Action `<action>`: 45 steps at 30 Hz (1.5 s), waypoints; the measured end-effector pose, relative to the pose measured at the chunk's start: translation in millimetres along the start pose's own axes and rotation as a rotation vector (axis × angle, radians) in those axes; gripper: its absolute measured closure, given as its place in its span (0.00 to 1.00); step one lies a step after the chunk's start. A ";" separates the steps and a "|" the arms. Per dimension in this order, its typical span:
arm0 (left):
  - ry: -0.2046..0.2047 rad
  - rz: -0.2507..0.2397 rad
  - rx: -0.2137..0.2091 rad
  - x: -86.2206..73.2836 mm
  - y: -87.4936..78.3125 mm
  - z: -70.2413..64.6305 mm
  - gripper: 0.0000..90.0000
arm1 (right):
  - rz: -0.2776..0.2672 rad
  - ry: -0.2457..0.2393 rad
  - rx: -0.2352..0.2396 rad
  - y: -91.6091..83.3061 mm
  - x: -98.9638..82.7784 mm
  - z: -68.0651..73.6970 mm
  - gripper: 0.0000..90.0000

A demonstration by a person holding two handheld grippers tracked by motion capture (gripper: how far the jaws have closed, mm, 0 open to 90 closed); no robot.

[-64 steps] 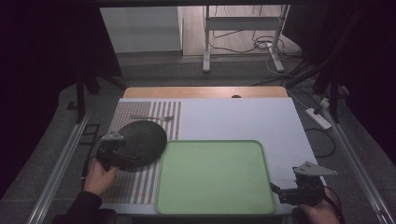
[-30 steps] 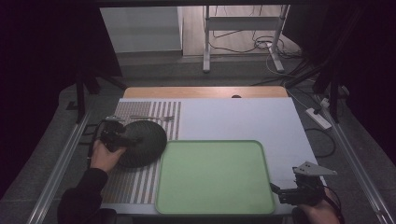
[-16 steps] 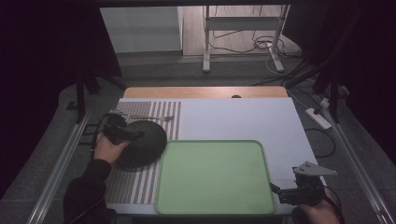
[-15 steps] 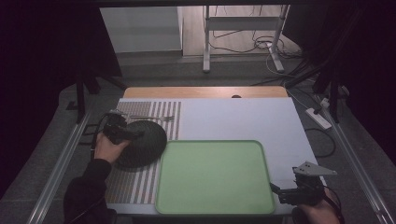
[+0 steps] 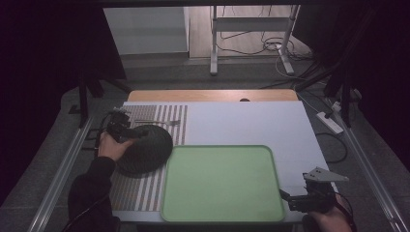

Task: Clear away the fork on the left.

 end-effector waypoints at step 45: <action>-0.093 0.124 0.181 48.3 61.2 82.6 0.98 | -0.004 0.003 0.014 -0.6 -0.3 -0.1 0.00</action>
Point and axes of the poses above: each handheld gripper's, and its own axes: y roughly forward along the jaws, x roughly out of its top, z roughly to its left, the point moved 8 cm from there along y, roughly forward along the jaws
